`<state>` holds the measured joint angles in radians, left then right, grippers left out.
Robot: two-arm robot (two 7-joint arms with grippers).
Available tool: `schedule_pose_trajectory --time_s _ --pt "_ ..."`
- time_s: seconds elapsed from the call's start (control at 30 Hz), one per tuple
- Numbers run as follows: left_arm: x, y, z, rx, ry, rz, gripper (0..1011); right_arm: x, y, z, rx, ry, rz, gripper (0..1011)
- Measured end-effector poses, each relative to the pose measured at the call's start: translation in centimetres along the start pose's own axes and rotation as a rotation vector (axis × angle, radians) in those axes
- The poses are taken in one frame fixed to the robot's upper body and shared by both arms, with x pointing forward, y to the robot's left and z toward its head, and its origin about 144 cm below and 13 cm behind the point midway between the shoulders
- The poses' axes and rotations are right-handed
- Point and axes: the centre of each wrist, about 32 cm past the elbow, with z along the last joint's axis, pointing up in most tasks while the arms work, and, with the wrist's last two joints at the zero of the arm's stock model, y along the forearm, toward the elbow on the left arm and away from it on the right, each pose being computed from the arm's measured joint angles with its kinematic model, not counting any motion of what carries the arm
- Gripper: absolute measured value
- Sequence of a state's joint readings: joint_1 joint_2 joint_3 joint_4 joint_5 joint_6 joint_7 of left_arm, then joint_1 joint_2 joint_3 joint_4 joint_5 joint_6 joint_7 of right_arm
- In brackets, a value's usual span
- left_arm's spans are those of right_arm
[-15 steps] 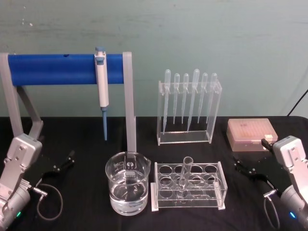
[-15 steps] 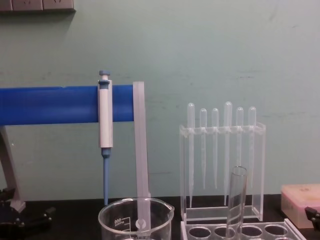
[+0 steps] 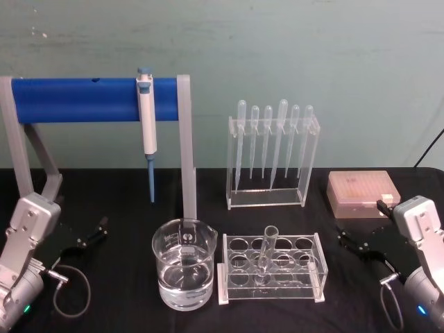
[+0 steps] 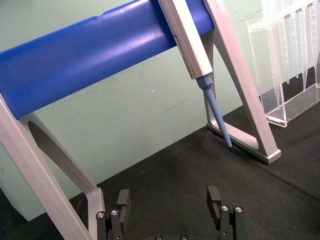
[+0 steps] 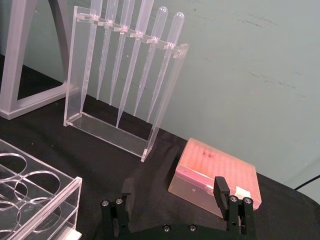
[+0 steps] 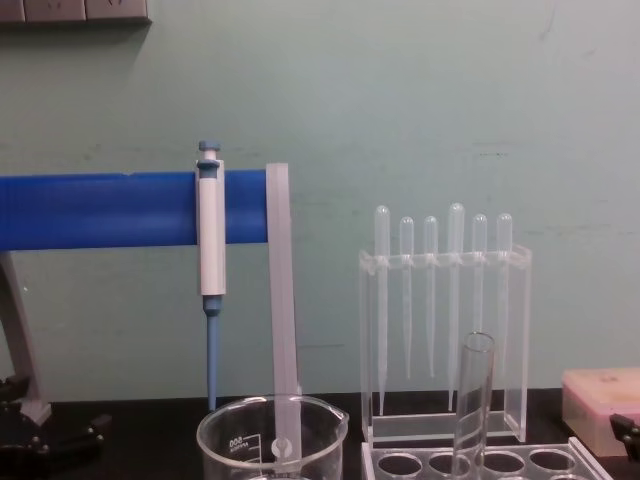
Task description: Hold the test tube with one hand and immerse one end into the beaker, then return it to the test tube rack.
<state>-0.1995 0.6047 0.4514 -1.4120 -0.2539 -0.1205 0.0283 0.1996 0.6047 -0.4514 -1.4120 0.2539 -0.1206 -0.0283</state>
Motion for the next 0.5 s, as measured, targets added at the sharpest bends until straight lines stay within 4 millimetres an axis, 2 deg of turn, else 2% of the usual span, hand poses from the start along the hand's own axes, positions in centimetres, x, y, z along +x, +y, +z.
schedule_pose_trajectory --time_s 0.5 --pt "0.0 0.0 0.0 0.0 0.0 0.0 1000 0.0 0.0 0.0 0.0 0.0 0.0 1002"
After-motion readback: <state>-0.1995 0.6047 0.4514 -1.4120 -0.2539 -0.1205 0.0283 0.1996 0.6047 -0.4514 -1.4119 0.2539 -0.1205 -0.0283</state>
